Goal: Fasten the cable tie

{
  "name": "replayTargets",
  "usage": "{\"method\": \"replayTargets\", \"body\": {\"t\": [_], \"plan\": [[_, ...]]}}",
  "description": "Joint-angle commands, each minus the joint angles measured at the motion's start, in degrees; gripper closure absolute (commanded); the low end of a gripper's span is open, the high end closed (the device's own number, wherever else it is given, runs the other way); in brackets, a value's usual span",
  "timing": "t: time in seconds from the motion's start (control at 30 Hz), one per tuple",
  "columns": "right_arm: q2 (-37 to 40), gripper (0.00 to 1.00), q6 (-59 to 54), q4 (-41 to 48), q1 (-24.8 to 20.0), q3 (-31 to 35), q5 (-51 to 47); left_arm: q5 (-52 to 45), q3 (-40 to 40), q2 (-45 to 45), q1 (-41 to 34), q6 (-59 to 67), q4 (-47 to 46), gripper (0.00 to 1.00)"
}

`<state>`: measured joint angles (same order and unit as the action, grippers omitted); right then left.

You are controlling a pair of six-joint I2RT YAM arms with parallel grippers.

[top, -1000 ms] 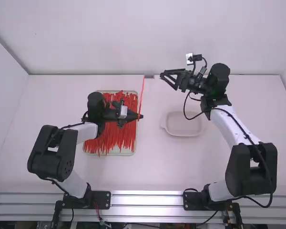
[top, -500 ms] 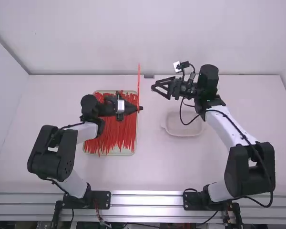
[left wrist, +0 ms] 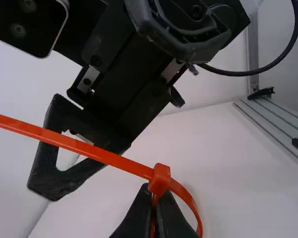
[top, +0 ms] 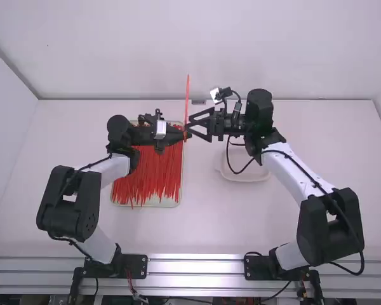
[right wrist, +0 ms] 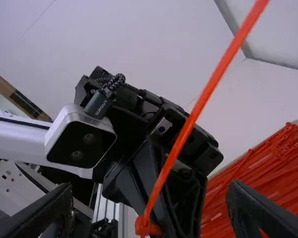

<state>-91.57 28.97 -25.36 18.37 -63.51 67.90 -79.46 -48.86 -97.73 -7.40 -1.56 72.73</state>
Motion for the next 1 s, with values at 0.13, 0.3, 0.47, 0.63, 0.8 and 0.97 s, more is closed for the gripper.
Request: {"method": "replayTargets", "body": {"t": [0.13, 0.3, 0.47, 0.63, 0.8, 0.97], "plan": [[0.8, 0.25, 1.5, -1.8, 0.9, -1.3, -0.4, -0.4, -1.1, -0.4, -1.7, -0.3, 1.7, 0.98], [0.8, 0.57, 2.5, -2.8, 1.6, -1.3, -0.4, 0.6, -1.1, -0.4, -1.5, -0.7, 1.4, 0.98], [0.8, 0.81, 2.5, -2.7, 1.6, -1.3, -0.2, 2.3, -1.1, -0.4, -2.0, -2.1, 3.1, 0.97], [0.8, 1.0, 2.7, -2.6, 1.6, -1.3, -0.2, 2.4, -1.1, -0.4, -1.8, -4.6, 5.6, 0.97], [0.8, 1.0, 2.5, -2.7, 1.5, -1.3, -0.2, 2.7, -1.1, -0.4, -1.6, -7.1, 6.5, 0.86], [0.8, 1.0, 4.6, -6.1, -1.2, -1.3, -0.2, 5.2, -1.1, -0.4, -1.7, -11.1, 5.6, 0.01]]}}
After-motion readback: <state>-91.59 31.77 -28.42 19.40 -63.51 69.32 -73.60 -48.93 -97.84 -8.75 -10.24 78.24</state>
